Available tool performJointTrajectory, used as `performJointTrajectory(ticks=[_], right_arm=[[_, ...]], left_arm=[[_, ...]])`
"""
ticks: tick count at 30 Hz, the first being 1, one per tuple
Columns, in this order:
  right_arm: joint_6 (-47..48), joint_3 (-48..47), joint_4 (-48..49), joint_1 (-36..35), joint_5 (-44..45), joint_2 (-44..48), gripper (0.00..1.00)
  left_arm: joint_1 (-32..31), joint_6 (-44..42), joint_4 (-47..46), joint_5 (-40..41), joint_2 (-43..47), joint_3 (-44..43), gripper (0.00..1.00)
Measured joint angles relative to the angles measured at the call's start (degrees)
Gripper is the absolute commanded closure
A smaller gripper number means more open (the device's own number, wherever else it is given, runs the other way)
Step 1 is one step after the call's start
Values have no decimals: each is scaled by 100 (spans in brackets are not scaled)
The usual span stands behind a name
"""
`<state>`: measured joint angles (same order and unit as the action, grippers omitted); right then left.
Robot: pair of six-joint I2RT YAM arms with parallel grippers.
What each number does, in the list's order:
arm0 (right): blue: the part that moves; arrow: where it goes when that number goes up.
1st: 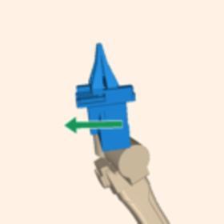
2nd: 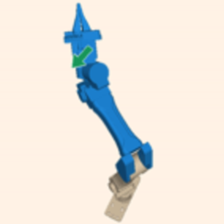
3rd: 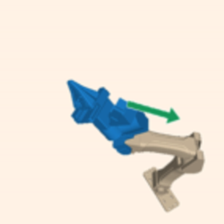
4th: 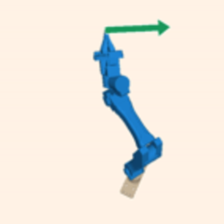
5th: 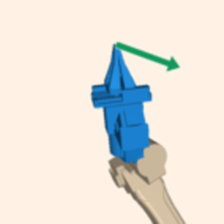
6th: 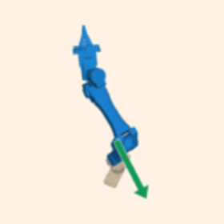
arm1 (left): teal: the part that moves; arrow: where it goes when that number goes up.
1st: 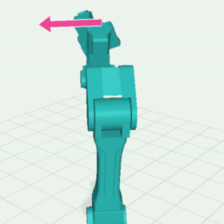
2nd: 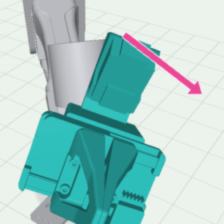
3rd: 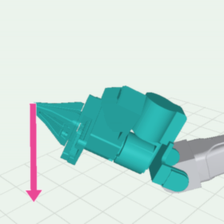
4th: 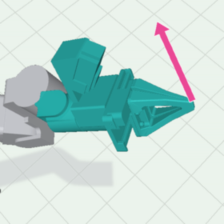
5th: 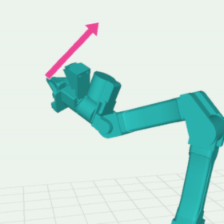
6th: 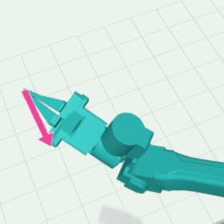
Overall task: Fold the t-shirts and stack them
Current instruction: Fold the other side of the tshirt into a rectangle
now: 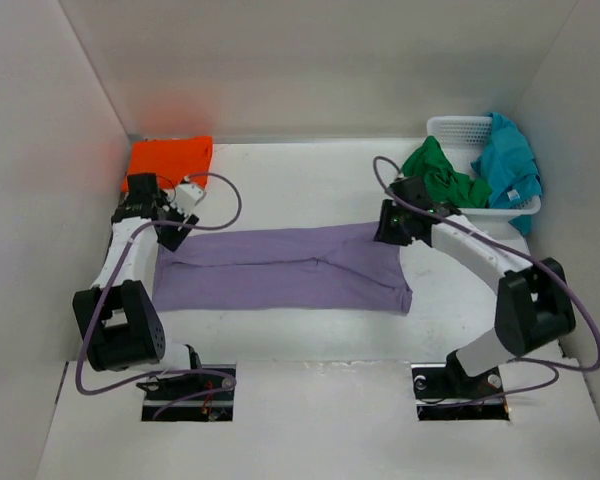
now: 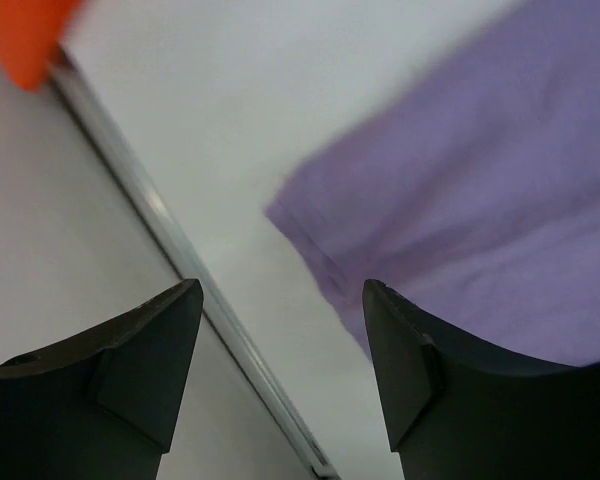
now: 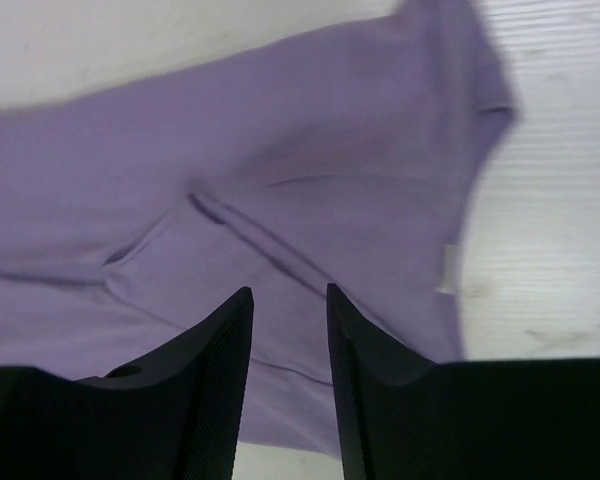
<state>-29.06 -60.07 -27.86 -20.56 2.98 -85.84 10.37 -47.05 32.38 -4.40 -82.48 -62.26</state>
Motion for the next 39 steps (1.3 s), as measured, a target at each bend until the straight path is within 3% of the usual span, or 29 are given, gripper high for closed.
performJointTrajectory(ticks=[7,16,21,26,29,33,39], right_arm=[[114,-931,44,-750,-343,-1394,53],[98,-1392,205,-855,-369,-2079,51],[90,-1392,238,-874,-367,-2175,68],[76,-1392,238,-879,-372,-2188,89],[57,-1392,238,-881,-385,-2188,97],[-4,-1373,227,-922,-437,-2184,99],[-295,-1012,55,-1410,-654,-1856,97]], left_arm=[[-7,-275,474,173,-63,1080,38],[-33,-262,332,463,-529,1207,41],[-33,-210,525,240,-365,1108,38],[-35,-103,940,-315,-81,496,39],[-72,22,984,-479,-101,243,39],[-404,210,1043,-531,-212,46,39],[-1670,531,968,-673,-398,-286,38]])
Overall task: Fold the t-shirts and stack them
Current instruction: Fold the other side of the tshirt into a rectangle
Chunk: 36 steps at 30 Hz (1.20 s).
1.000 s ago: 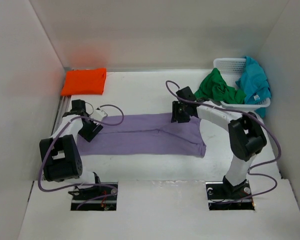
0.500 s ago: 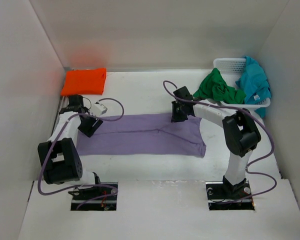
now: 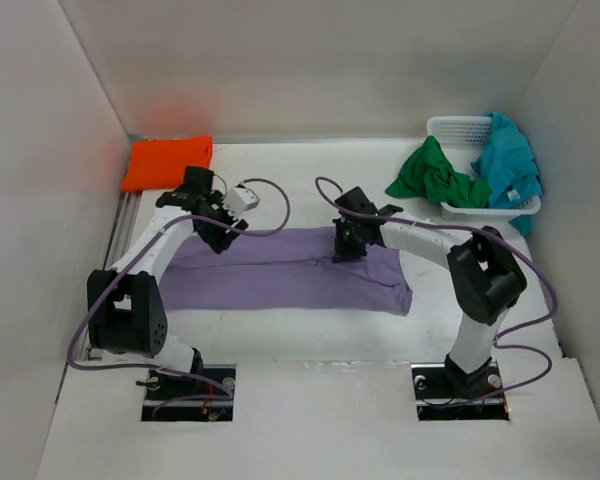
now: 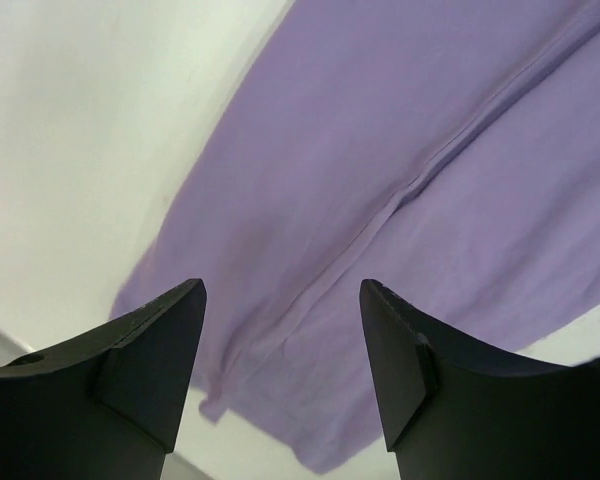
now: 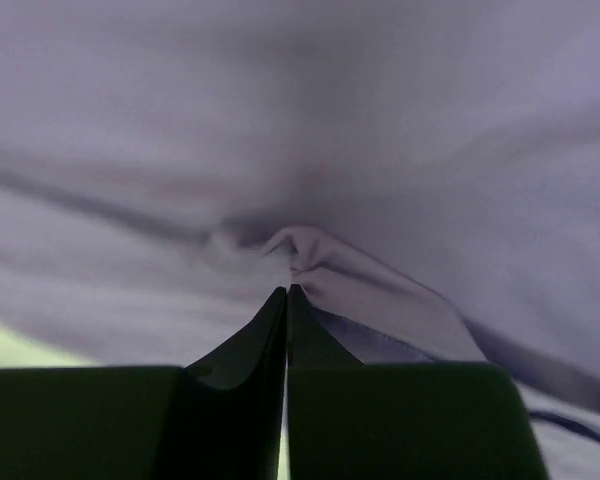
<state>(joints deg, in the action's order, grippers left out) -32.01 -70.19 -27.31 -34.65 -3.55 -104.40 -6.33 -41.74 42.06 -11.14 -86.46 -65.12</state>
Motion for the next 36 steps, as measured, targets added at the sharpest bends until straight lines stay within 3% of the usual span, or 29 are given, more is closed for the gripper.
performJointTrajectory(ticks=[2,4,7,16,21,27,36], right_arm=[[-190,201,-28,-229,-157,223,90],[-442,470,-31,-426,-363,481,74],[-772,977,0,-511,-595,975,64],[-1926,2726,223,72,-748,3869,66],[-2369,3740,243,977,-514,5152,71],[-2262,4035,90,1580,-68,4780,70],[-1917,4028,72,1572,367,4328,69]], left_arm=[[-426,87,-83,-39,-111,-140,38],[-782,173,-199,-74,-240,-234,38],[-1178,264,-334,-103,-417,-264,38],[-2175,247,-557,-83,-555,-273,39],[-3145,66,-708,-11,-931,-476,39],[-4242,-146,-1001,-96,-1753,-935,39],[-4437,-638,-1080,-140,-2061,-955,41]])
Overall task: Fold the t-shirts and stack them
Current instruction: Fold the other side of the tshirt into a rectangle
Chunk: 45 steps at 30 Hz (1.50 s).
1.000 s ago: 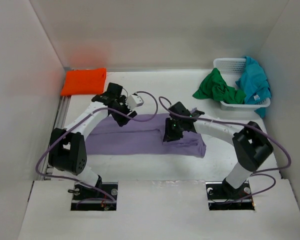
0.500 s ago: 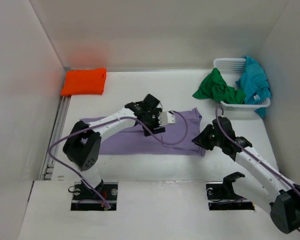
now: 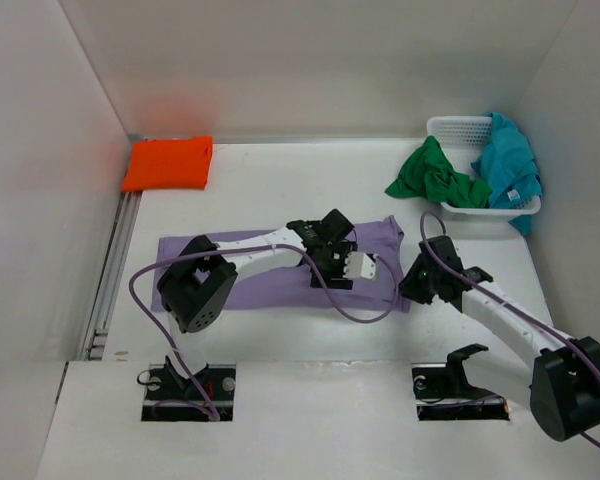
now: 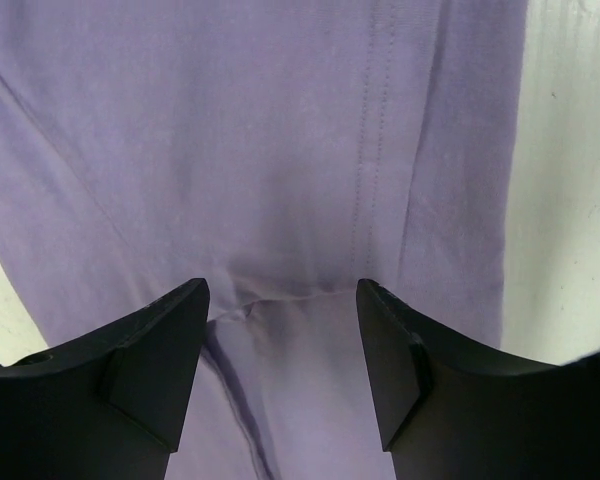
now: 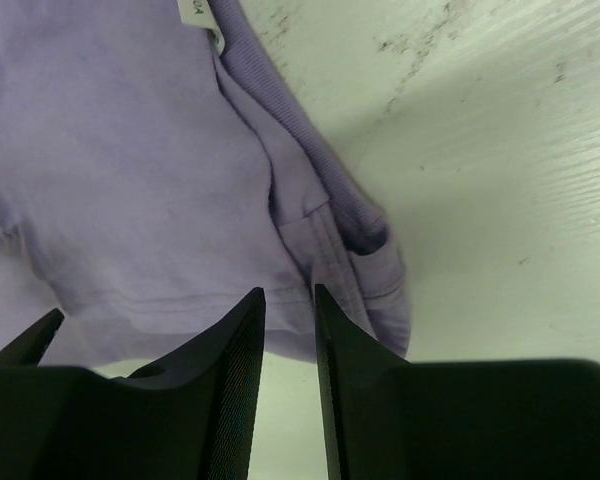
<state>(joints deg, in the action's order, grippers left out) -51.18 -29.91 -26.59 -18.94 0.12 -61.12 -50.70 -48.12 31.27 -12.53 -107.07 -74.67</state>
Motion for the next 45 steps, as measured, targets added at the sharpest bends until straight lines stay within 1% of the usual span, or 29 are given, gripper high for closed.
performJointTrajectory(ticks=[5,14,16,17,18,20,22,24,27,29,31,33,36,39,42,43,44,45], right_arm=[[48,0,9,-61,103,-68,68],[92,-28,57,-262,142,-592,70],[107,-59,87,-306,146,-640,73],[111,-68,103,-334,149,-654,75],[111,-76,118,-367,146,-667,78],[111,-81,131,-415,144,-678,81],[107,-81,129,-442,149,-671,82],[107,-81,114,-444,160,-625,82],[105,-81,87,-457,166,-472,82],[105,-81,48,-479,186,-374,87],[105,-81,-4,-479,195,-295,94],[103,-81,-44,-479,210,-208,100],[96,-81,-125,-479,232,-55,100],[96,-92,-197,-479,245,26,100],[96,-146,-284,-514,251,42,100],[94,-162,-302,-531,249,46,100],[96,-175,-326,-560,249,61,100],[94,-186,-354,-581,251,81,100]], left_arm=[[-125,-282,26,-4,-11,46,43],[-199,-619,350,-28,-22,87,42],[-199,-649,348,-24,-37,87,47],[-201,-660,348,-17,-57,87,51],[-201,-669,341,-9,-83,87,56],[-201,-684,337,17,-164,87,70],[-203,-699,339,48,-249,87,80],[-199,-697,339,72,-258,87,85],[-190,-697,319,111,-258,87,88],[-181,-697,317,136,-258,85,92],[-170,-695,317,142,-258,85,94],[-166,-695,321,142,-258,79,96],[-144,-693,323,136,-256,76,95],[-111,-671,334,136,-249,61,91],[-74,-654,372,138,-221,37,90],[-70,-654,376,140,-199,35,87],[-68,-649,387,140,-179,35,79],[-63,-645,402,138,-164,33,74]])
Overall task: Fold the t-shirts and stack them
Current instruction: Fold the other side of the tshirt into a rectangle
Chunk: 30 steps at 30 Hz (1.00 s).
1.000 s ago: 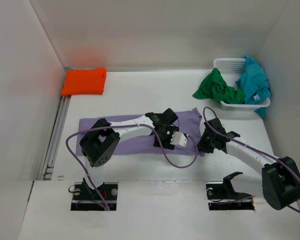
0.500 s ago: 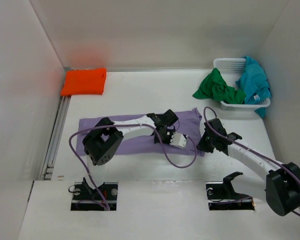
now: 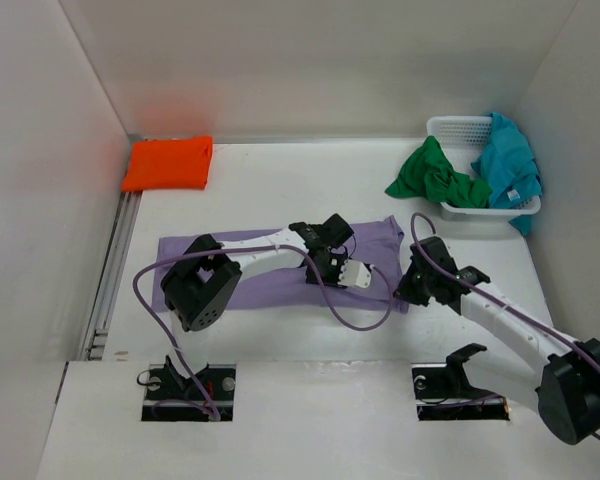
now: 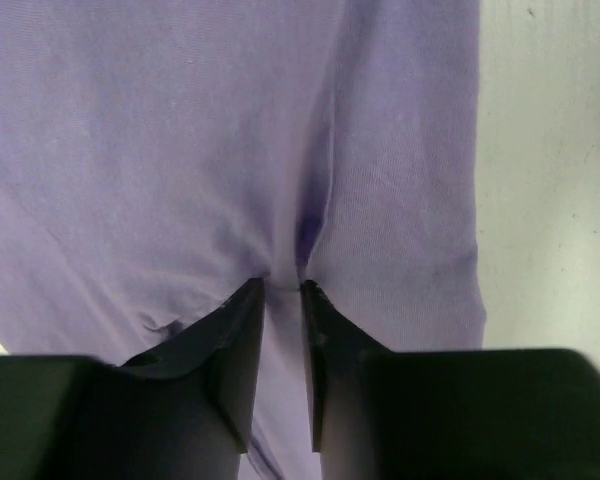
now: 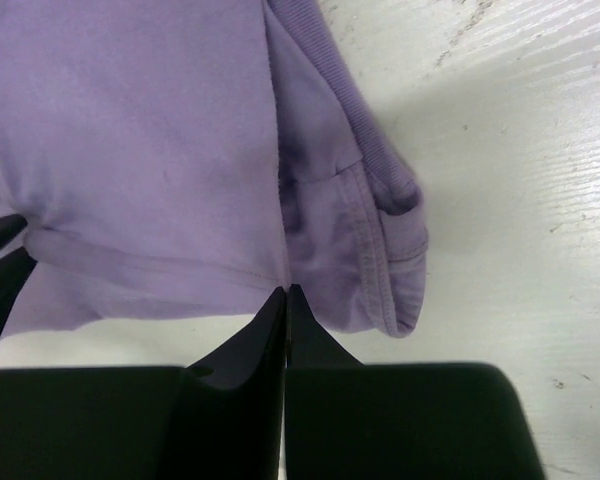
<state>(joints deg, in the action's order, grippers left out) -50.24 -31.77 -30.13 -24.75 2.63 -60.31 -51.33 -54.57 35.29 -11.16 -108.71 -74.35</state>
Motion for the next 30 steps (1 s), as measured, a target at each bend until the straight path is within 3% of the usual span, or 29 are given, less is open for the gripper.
performJointTrajectory(ticks=[2,7,10,17,21,27,30], right_arm=[[-2,-13,-52,-15,-2,68,100],[-9,-13,-103,-33,0,142,100],[-13,-13,-105,-42,0,142,100],[-15,-13,-105,-42,0,149,100],[-17,-13,-105,-42,0,160,100],[-17,-11,-109,-42,0,260,100],[-20,-11,-129,-42,0,319,100]], left_arm=[[2,35,22,-11,31,0,67],[2,105,7,-85,37,-2,66],[2,151,-35,-131,37,-11,60],[0,350,-197,-201,37,-42,59],[0,404,-269,-260,37,-42,69],[-7,540,-295,-389,37,-42,100],[20,651,-297,-439,37,-42,100]])
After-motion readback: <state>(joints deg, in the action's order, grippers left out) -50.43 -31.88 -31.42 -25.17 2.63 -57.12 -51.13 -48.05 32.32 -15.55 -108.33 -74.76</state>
